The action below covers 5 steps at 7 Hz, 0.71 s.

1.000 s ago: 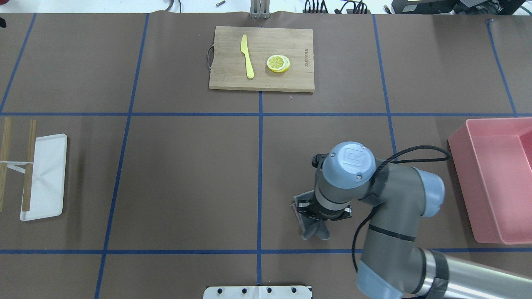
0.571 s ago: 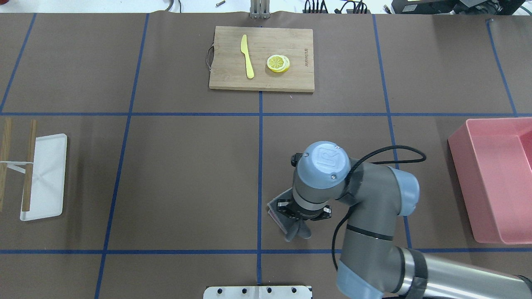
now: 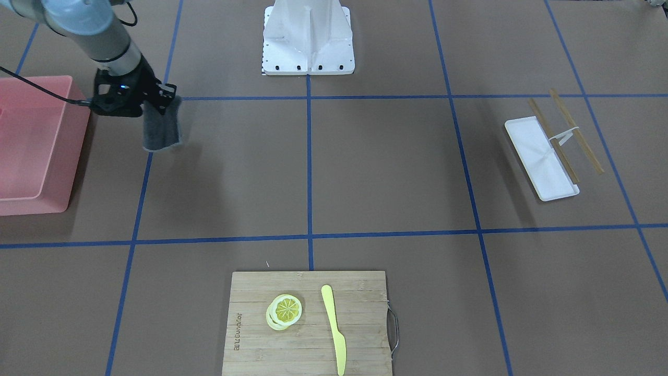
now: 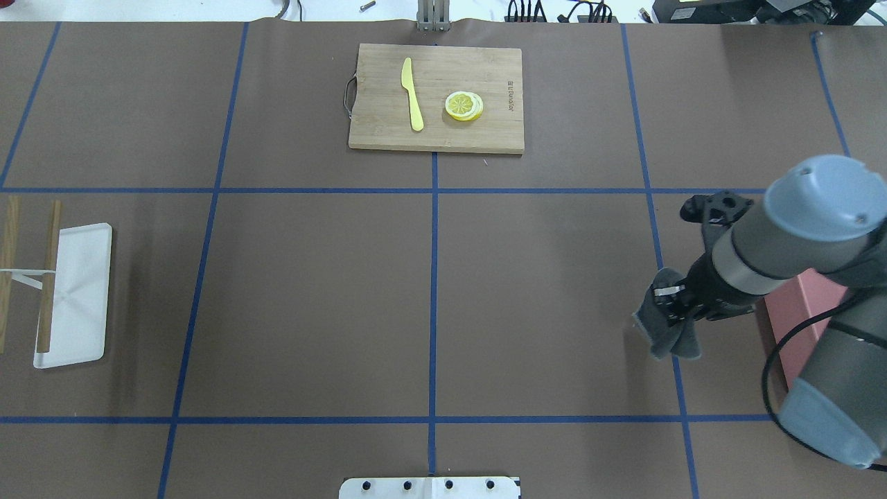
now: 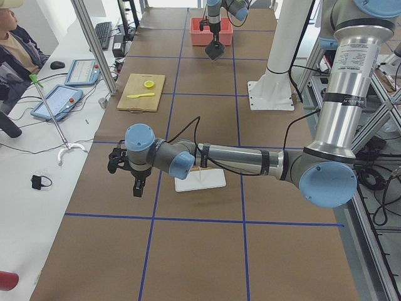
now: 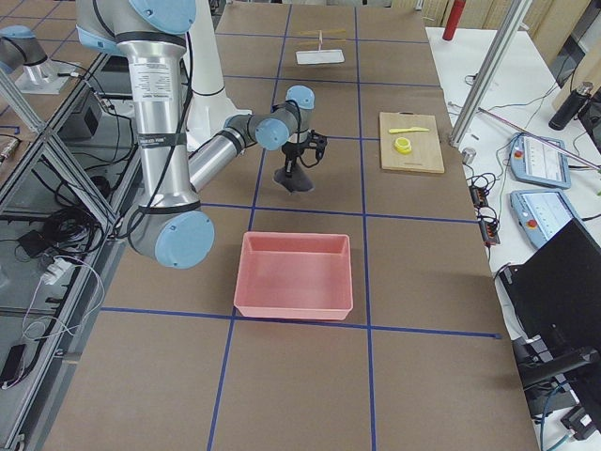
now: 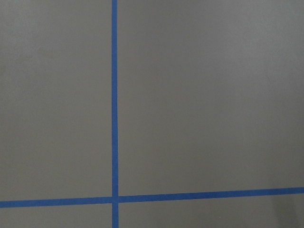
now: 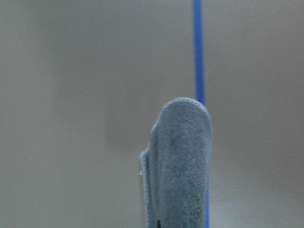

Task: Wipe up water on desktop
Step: 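Carry the grey cloth to the pink bin with the right gripper and release it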

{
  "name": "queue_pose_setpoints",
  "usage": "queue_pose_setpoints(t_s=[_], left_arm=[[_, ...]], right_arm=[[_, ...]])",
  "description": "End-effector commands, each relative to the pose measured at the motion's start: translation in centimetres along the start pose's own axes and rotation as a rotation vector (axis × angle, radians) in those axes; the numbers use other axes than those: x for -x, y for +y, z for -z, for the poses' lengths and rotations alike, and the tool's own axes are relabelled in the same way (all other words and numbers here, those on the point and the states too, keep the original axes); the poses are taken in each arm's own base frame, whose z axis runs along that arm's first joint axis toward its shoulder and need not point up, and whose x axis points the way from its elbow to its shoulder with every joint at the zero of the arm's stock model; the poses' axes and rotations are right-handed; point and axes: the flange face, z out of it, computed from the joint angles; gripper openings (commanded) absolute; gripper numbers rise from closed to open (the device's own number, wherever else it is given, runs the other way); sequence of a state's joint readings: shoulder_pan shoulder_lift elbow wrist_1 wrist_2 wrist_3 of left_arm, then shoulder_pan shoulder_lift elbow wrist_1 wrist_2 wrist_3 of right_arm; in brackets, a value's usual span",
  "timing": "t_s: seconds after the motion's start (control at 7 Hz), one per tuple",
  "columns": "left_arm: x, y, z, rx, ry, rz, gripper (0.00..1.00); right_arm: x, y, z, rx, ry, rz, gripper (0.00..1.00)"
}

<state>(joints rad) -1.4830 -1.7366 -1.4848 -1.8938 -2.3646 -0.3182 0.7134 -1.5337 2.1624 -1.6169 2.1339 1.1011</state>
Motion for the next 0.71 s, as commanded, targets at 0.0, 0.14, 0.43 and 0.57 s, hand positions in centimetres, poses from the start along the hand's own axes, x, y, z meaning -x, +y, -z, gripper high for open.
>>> queue_pose_setpoints(t_s=[0.0,0.14,0.43,0.57], left_arm=[[0.2,0.1,-0.1,0.019,-0.006,0.022,0.98],[0.3,0.3,-0.1,0.020,-0.006,0.025,0.98],[0.2,0.2,0.0,0.019,-0.006,0.024,0.98],[0.1,0.2,0.1,0.016,-0.005,0.020,0.98]], right_arm=[[-13.8,-3.0,7.2,-0.062,-0.023,0.014,0.00],[-22.7,-3.0,9.8,-0.073,-0.065,0.063,0.00],[-33.0,-1.8,8.1,-0.057,-0.016,0.129,0.00],[-33.6,-2.3,7.4,-0.047,-0.014,0.120,0.00]])
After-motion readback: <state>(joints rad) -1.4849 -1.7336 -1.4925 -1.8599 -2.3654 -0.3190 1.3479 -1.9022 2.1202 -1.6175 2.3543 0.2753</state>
